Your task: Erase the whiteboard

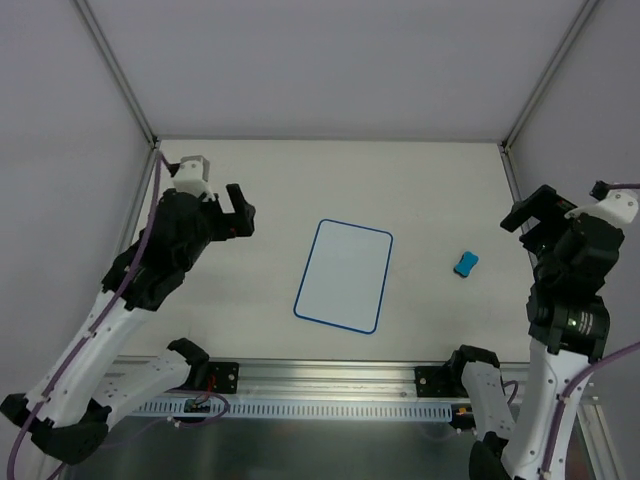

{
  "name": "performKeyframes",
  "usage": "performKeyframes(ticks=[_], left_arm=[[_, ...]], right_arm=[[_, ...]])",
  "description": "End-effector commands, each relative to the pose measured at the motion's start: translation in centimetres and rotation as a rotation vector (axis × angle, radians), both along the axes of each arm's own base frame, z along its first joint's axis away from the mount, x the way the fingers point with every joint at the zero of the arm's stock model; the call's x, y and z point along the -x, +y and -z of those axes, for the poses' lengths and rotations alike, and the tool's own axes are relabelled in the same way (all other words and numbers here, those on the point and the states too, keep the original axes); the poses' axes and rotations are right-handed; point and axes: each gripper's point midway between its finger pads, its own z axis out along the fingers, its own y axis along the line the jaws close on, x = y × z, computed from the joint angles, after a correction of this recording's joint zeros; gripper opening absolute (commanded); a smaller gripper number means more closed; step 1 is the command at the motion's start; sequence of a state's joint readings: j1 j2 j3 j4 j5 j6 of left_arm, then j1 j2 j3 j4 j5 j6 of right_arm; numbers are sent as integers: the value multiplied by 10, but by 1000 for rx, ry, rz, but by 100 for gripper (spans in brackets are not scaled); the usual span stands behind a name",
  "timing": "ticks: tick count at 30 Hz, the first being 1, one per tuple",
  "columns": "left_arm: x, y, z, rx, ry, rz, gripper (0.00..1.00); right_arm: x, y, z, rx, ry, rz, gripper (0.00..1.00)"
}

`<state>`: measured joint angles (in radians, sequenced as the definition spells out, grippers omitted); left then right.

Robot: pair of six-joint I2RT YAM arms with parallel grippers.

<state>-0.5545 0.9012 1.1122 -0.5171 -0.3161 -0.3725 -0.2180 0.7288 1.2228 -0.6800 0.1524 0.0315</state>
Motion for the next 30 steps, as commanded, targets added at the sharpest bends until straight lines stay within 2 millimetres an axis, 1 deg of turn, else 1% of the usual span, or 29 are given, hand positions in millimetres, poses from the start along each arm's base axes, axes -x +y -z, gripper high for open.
performKeyframes(ticks=[1, 3, 4, 6, 7, 8, 10, 11, 12, 14, 15, 16, 19, 23, 30], left_arm=[[22, 46, -58, -47, -190, -96, 99], [34, 57, -78, -33, -255, -107, 99], [46, 69, -92, -27, -307, -122, 99], [59, 81, -109, -19, -365, -140, 99], [71, 91, -119, -17, -408, -150, 99], [76, 98, -124, -14, -429, -171, 99], [92, 110, -135, 1, -482, -185, 99], [96, 114, -138, 7, -497, -189, 99], [105, 119, -142, 17, -521, -191, 99], [113, 123, -145, 27, -543, -193, 99], [115, 125, -145, 30, -549, -194, 99], [121, 129, -147, 39, -567, -198, 99], [126, 135, -146, 40, -577, -212, 99], [128, 134, -144, 46, -579, -203, 99], [125, 133, -137, 43, -563, -205, 99]], right_arm=[[27, 7, -41, 109, -96, -42, 99], [36, 13, -53, 140, -133, -70, 99], [40, 19, -60, 160, -155, -99, 99], [53, 22, -70, 206, -191, -121, 99], [58, 22, -74, 220, -207, -123, 99], [68, 22, -79, 242, -238, -123, 99], [78, 20, -85, 267, -266, -118, 99], [83, 22, -89, 275, -289, -131, 99], [93, 21, -94, 295, -321, -131, 99], [103, 22, -99, 312, -362, -149, 99], [114, 21, -102, 333, -394, -152, 99], [117, 21, -103, 338, -408, -157, 99], [126, 19, -104, 352, -433, -159, 99], [130, 18, -103, 357, -442, -161, 99], [126, 20, -99, 360, -435, -175, 99]])
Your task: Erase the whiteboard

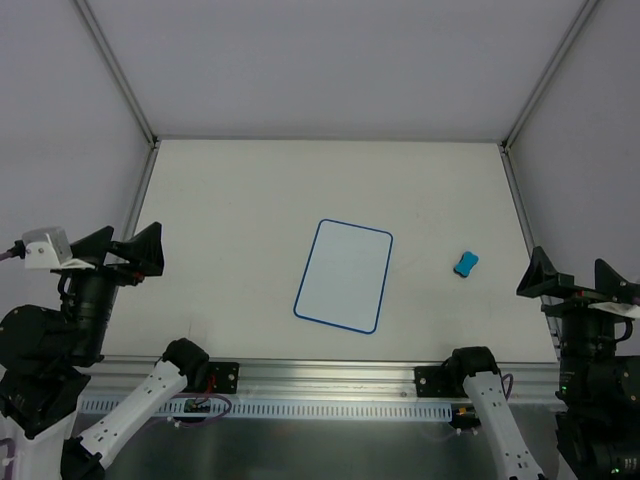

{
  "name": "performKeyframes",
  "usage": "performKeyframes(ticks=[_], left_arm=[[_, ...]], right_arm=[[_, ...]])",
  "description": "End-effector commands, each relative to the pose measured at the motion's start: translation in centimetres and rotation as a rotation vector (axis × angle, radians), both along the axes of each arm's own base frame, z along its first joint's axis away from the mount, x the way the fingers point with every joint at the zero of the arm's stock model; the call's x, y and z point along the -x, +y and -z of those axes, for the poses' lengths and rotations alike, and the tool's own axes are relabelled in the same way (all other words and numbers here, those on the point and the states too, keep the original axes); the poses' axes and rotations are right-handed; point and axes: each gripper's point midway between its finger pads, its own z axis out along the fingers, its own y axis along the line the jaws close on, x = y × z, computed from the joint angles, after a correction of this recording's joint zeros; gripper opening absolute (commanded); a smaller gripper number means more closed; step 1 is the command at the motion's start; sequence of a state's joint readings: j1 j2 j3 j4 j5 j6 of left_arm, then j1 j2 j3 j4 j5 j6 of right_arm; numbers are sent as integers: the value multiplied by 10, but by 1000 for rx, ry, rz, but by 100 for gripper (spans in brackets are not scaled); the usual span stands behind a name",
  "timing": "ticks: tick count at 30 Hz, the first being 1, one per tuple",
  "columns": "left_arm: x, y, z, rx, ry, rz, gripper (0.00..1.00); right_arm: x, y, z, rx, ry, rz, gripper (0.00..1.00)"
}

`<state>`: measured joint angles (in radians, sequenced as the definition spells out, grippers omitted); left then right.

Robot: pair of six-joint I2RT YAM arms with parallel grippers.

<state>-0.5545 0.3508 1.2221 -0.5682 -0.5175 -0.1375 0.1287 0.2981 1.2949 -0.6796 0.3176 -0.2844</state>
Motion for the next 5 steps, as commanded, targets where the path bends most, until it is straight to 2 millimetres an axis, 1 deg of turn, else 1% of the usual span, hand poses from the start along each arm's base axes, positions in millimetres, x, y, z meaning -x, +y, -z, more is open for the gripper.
performKeyframes(ticks=[1, 5], left_arm=[[-2, 4, 2, -10, 1, -31, 99], [-5, 2, 2, -16, 11, -33, 99]], right_arm=[[-2, -3, -10, 18, -32, 13, 99], [-4, -6, -8, 13, -29, 32, 99]])
